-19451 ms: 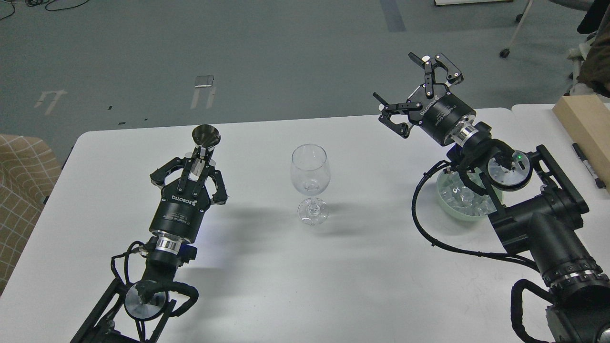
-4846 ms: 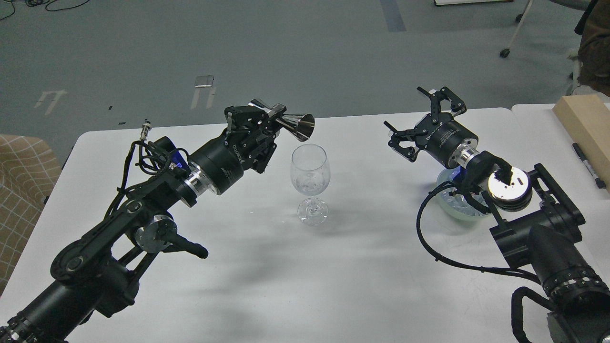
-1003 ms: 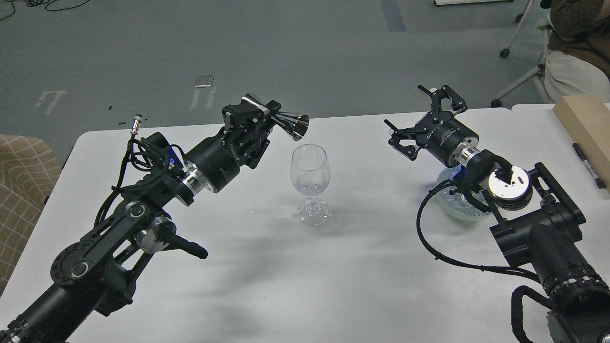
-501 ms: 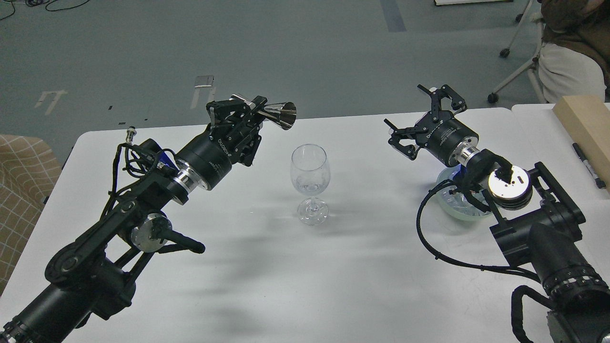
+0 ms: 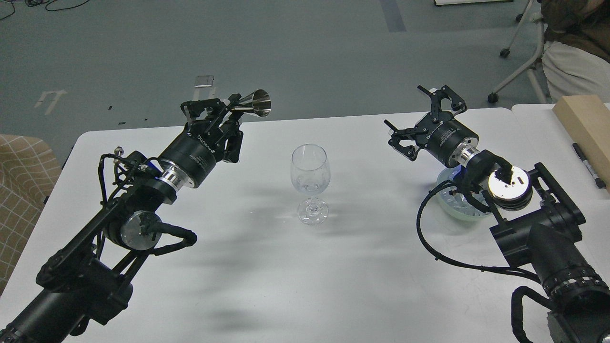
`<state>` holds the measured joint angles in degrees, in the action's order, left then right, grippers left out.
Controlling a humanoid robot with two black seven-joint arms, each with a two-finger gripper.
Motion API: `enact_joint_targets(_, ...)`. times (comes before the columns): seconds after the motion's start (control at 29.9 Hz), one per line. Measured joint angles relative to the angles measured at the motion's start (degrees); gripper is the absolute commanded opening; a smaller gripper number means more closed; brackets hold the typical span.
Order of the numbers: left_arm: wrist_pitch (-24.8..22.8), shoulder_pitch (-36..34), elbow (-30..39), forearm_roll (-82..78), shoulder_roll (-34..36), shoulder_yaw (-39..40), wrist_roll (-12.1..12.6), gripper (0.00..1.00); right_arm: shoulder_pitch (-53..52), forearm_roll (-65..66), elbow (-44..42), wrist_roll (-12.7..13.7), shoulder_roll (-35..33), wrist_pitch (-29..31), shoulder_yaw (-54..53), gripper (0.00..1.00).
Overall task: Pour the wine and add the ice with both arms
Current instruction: 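Turn the metal cup upright and pull it back from the glass, then lower the metal cup back near the table edge with the left gripper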
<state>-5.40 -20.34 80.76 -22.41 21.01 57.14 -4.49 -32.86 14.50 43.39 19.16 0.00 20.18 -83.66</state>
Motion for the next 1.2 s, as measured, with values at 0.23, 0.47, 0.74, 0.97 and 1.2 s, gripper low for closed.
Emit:
enact_joint_targets(0.23,1.6,3.4,0.0,4.5,-0.9,5.2,0.0,0.0,0.2,0.0,-0.1,0.0,0.0,0.0,0.0,1.0)
enact_joint_targets(0.47,3.1,6.5,0.0,7.8,-1.7,10.2,0.0,0.0,0.3,0.0,-0.4,-0.1,0.0,0.0,0.1,1.0)
enact_joint_targets(0.74,4.0,10.7,0.0,10.8,-4.3,16.6,0.3,0.0,0.6,0.0,-0.4,-0.1,0.0,0.0,0.3,1.0)
enact_joint_targets(0.97,4.2,13.4,-0.2,13.1,-9.1,21.5,1.2,0.0,0.8,0.1,-0.3,-0.1,0.0,-0.2,0.3,1.0)
enact_joint_targets(1.2,4.0,15.0,-2.2,16.5,-13.9,25.2,1.4,0.0,1.2,0.2,-0.1,-0.2,0.0,-0.5,0.4,1.0)
